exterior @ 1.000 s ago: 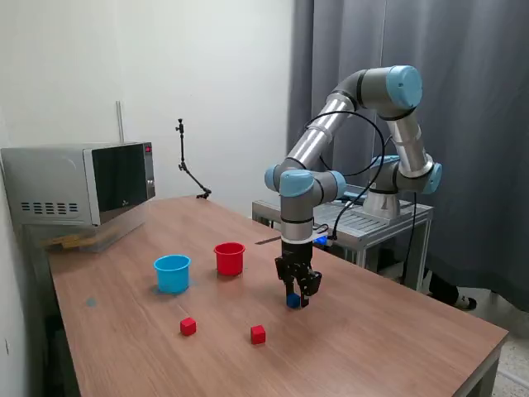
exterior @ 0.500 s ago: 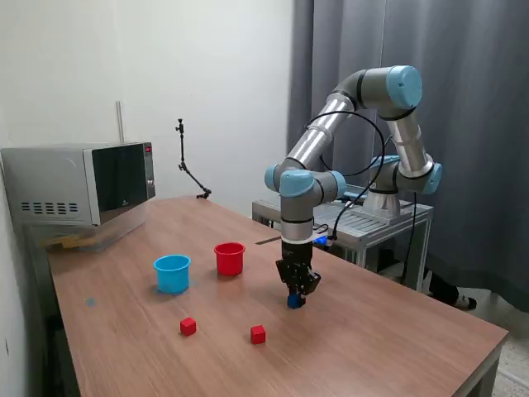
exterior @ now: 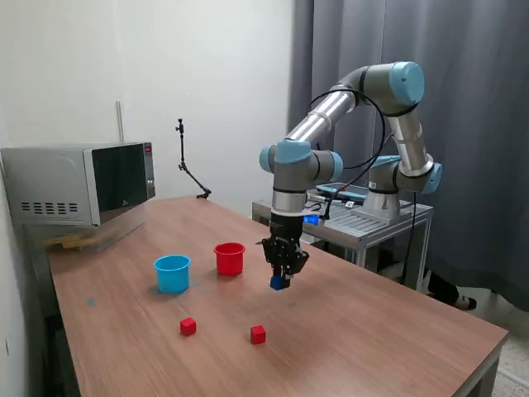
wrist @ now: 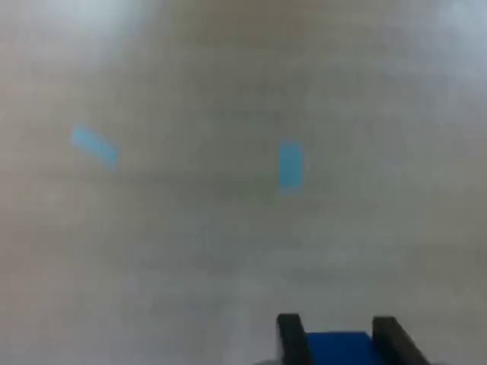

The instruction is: Place red objects in the red bin, and blue objects in the blue bin.

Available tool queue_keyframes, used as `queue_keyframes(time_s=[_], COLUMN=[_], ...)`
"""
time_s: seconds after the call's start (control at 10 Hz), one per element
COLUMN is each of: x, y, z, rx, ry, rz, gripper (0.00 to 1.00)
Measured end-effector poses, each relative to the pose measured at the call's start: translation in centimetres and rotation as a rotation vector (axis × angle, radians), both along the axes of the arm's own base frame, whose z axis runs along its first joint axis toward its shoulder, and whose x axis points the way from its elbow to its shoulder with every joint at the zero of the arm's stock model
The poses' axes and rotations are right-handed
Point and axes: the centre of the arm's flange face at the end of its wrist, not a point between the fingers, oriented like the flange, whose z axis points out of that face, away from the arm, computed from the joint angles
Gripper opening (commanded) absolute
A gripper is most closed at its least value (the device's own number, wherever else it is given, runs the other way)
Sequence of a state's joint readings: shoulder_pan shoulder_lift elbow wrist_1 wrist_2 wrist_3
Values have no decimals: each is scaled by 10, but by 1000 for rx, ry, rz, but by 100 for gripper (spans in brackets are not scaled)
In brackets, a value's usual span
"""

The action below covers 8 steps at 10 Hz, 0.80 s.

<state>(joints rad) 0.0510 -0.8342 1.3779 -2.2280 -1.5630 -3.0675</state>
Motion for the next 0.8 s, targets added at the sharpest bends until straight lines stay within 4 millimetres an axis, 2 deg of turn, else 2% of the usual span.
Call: queue_keyframes(time_s=[0.1,0.2,0.4,0.6,0.7,0.8], x=[-6,-11,-22,-29,-31,-34], y=[4,16,61,120,145,162], z=[23,43,70,79,82,84], rx=[8,23,51,62,64,65], ry=[36,66,78,68,68,72], rz=[-4,-21,-82,-161,-193,-214], gripper=[0,0,0,0,0,0])
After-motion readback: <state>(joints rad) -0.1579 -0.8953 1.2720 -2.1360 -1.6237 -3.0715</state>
